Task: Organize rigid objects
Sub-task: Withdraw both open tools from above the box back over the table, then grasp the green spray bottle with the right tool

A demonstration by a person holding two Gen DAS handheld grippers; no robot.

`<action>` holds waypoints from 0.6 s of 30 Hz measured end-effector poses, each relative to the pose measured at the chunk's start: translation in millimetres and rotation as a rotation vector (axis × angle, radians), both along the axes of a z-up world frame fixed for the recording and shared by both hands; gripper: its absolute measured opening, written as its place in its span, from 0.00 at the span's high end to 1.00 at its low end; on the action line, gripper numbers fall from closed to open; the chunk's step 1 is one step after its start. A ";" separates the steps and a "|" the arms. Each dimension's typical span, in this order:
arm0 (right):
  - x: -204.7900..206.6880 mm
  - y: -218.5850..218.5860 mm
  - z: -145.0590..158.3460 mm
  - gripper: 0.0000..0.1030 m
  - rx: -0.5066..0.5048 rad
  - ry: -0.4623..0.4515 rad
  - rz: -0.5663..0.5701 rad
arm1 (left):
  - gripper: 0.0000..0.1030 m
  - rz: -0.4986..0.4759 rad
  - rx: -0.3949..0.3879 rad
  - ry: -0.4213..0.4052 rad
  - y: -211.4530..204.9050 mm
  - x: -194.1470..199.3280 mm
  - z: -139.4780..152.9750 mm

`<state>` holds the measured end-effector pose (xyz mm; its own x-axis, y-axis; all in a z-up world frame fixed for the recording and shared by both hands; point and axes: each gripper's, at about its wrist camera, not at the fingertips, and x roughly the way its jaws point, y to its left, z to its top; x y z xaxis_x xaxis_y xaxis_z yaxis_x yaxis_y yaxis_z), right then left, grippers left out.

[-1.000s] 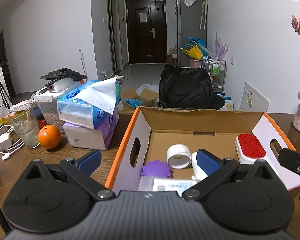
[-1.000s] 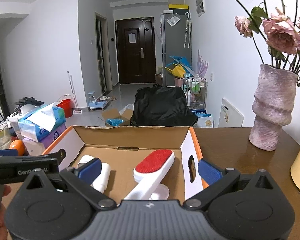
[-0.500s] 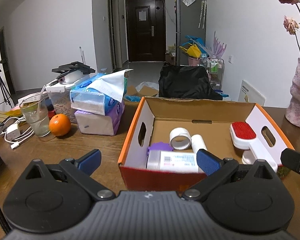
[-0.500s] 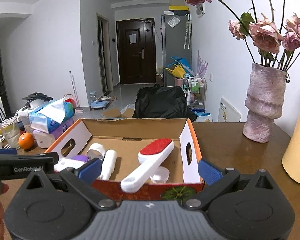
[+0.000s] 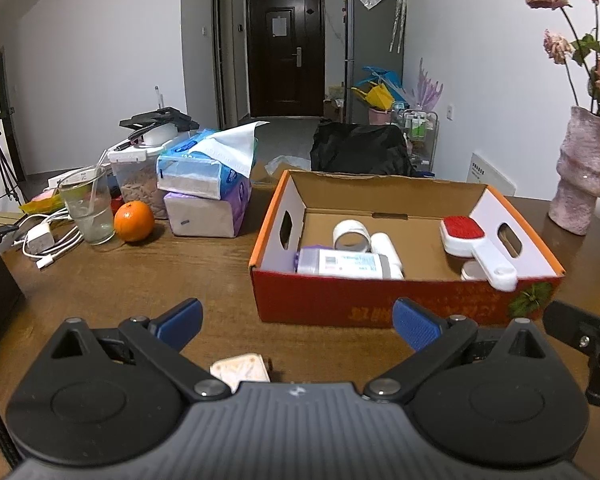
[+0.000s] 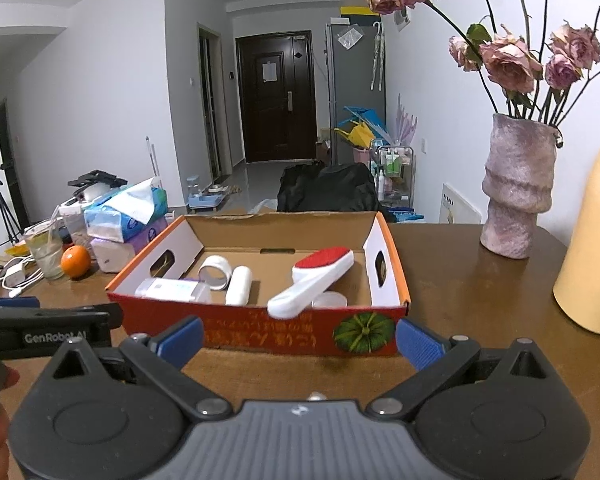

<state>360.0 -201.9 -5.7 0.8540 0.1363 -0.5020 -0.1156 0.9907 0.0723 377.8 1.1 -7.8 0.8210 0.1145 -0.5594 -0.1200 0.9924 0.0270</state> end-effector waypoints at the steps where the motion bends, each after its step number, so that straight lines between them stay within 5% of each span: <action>1: -2.9 0.1 -0.7 0.00 0.003 0.001 0.000 | 0.00 -0.004 0.001 0.000 -0.7 -3.7 -0.5; 18: -49.2 7.8 -23.3 0.00 0.023 0.042 0.000 | 0.00 0.020 0.002 -0.012 6.4 -60.9 -13.5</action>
